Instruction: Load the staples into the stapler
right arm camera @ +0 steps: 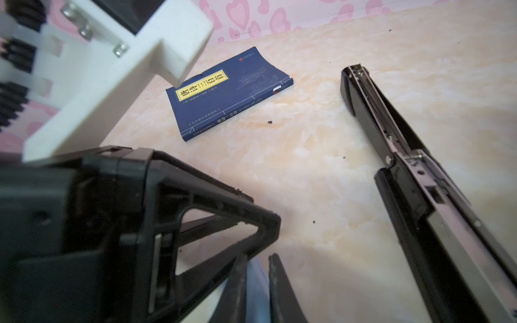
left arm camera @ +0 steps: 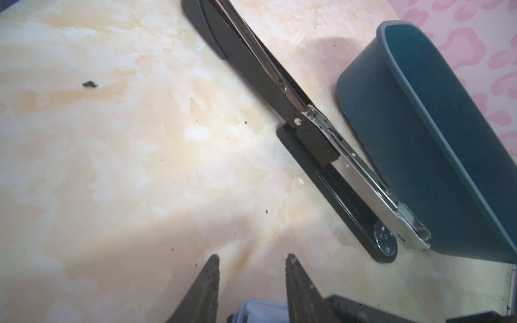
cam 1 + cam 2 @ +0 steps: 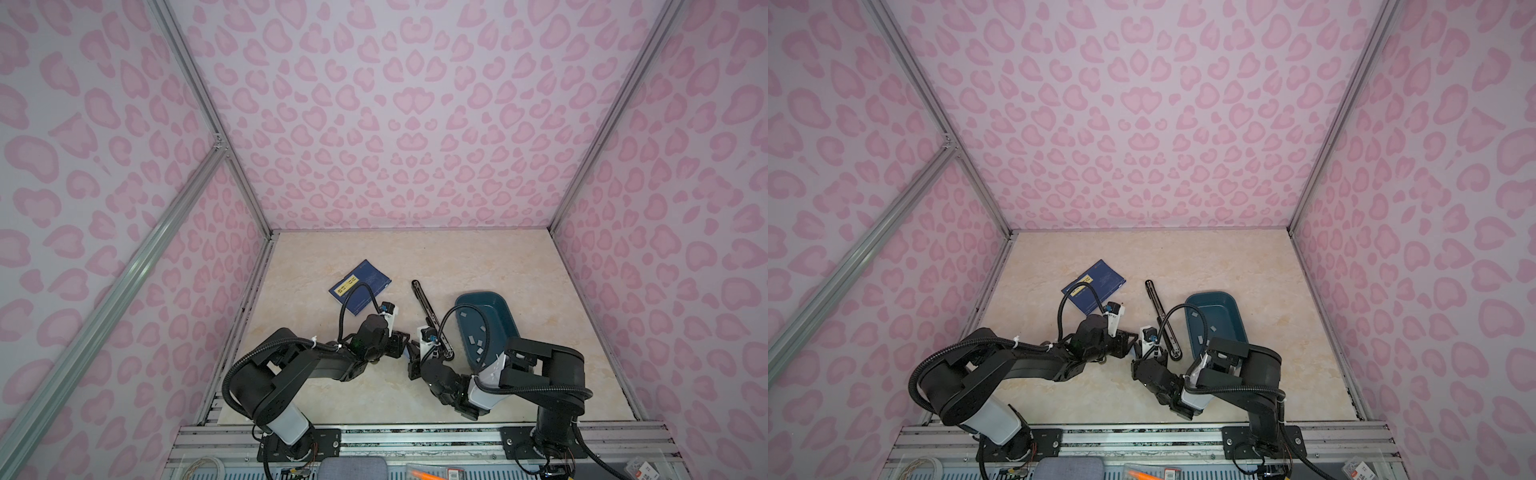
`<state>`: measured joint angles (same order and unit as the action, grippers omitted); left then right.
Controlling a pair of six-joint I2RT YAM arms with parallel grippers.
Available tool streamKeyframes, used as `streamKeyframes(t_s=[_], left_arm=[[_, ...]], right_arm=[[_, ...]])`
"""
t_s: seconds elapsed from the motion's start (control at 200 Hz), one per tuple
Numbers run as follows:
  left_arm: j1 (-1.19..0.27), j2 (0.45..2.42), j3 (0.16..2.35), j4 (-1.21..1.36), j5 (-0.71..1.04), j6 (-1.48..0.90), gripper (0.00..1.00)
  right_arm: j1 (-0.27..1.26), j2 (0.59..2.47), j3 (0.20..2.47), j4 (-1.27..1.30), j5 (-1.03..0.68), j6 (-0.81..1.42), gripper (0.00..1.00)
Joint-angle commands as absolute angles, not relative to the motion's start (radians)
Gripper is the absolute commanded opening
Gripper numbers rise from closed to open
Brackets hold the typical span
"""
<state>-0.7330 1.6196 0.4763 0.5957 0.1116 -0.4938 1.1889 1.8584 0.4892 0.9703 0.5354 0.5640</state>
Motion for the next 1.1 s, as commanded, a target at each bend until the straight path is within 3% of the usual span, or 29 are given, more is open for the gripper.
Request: streamKeyframes(t_s=[0.0, 0.4, 0.79, 1.095], left_arm=[[-0.736, 1.620, 0.482, 0.601, 0.149, -0.495, 0.41], [-0.738, 1.647, 0.471, 0.630, 0.141, -0.500, 0.40], [-0.738, 1.602, 0.506, 0.565, 0.108, -0.502, 0.40], [-0.732, 1.510, 0.632, 0.340, -0.011, -0.461, 0.41]], right_arm=[[1.186, 1.877, 0.505, 0.676, 0.459, 0.558, 0.16], [1.239, 2.018, 0.483, 0.748, 0.595, 0.667, 0.13], [1.214, 1.887, 0.539, 0.554, 0.599, 0.680, 0.14], [1.157, 1.782, 0.633, 0.399, 0.510, 0.580, 0.15]])
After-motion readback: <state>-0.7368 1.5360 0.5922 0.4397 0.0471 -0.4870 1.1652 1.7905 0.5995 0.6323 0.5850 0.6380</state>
